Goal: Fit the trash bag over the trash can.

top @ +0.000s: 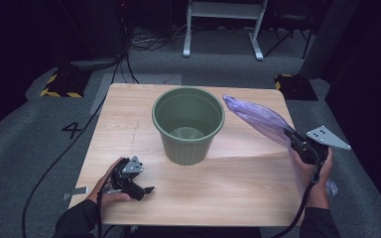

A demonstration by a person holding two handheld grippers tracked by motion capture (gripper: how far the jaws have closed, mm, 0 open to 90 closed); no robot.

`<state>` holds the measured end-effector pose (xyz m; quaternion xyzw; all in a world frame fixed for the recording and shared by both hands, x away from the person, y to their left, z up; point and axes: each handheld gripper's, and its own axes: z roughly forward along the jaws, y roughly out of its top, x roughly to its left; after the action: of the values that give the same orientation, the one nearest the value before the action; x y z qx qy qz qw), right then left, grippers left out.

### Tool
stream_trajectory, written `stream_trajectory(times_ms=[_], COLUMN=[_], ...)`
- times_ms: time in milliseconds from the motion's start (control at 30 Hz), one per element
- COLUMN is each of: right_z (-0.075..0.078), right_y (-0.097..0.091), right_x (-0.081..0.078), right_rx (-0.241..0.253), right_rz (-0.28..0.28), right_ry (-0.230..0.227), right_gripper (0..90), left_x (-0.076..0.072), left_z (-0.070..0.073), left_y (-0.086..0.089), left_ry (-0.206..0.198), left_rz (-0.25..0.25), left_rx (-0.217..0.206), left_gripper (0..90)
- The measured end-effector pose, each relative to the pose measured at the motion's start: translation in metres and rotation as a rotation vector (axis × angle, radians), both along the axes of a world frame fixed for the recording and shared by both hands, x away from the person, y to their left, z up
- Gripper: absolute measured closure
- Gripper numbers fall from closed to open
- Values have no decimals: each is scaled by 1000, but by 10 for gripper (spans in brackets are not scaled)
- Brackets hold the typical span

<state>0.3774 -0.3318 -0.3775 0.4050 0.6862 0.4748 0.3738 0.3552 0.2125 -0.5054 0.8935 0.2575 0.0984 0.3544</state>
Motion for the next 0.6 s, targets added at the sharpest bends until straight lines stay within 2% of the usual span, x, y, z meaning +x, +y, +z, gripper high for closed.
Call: stream_trajectory(times_ms=[167,300,367,400,467,600], right_z=[11,18,22,23,26,31], right_y=[3,9,14,16,21,31], right_x=[-3,-3,-2,-2,-1,1], right_rx=[-3,-20,-32,-37,-51,-77], right_rz=[6,28,34,39,49,75], right_ry=[-27,-42,-51,-53,-56,-63], right_gripper=[900,900,900,900,900,900], left_x=[1,0,0,1,1,3], left_z=[1,5,7,7,9,17], left_y=[2,4,5,6,7,11], left_ry=[0,-3,-6,-7,-8,-35], left_rz=[15,12,13,17,26,41], left_rx=[-4,-18,-20,-24,-33,-50], left_gripper=[30,197,142,170,156,159])
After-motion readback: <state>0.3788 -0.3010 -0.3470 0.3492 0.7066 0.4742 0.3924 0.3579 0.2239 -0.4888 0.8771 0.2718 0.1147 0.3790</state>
